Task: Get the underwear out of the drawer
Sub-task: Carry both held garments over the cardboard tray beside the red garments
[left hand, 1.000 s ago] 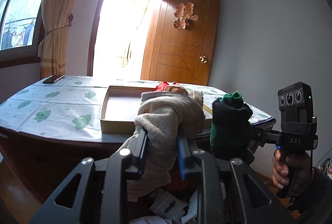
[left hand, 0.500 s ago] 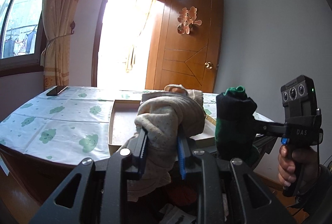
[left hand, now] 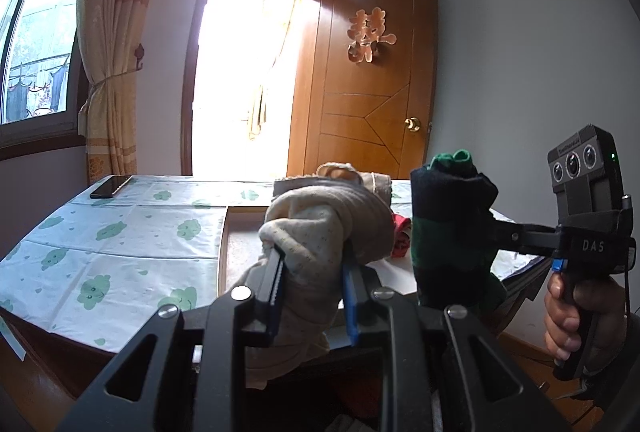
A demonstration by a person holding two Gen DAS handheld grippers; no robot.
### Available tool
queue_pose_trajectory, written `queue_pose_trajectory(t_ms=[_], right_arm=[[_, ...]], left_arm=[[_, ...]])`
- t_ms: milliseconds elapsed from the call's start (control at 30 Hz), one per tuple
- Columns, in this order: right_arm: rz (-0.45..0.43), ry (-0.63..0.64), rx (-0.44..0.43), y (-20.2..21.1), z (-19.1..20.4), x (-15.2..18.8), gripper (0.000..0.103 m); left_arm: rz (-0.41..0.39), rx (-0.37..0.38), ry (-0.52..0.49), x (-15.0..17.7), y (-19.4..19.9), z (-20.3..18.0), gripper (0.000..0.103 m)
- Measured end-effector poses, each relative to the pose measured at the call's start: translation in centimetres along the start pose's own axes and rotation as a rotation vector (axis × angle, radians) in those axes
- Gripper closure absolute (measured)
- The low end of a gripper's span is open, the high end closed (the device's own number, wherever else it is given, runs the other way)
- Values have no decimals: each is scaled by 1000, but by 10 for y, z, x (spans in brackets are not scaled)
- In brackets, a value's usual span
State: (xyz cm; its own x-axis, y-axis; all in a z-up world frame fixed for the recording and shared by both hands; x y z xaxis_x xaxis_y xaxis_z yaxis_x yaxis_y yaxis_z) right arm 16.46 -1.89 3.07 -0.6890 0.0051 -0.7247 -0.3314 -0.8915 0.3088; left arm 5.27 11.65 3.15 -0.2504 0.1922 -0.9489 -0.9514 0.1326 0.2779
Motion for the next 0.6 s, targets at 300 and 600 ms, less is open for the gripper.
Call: queue_pose_trajectory(t_ms=[300, 600], right_arm=[[0, -44, 18, -22, -9, -27, 72], [7, -94, 55, -54, -24, -52, 72]], left_arm=[[33, -14, 22, -10, -28, 18, 80], [83, -12, 43, -21, -65, 36, 80]])
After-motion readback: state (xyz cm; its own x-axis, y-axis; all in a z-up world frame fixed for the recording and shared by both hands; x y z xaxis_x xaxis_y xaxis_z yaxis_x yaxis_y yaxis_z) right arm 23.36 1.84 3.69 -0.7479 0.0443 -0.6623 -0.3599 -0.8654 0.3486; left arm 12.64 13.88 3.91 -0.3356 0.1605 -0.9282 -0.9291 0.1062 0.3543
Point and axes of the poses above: each gripper's, at about its wrist camera, not at the fingertips, and y roughly against the way its jaws point, z to its left, x to its underside, the point moved 5 cm from there along -y, roughly the way its jaws point, and after that the axes turned 15 degrees about -y, right-handed, at the moved point
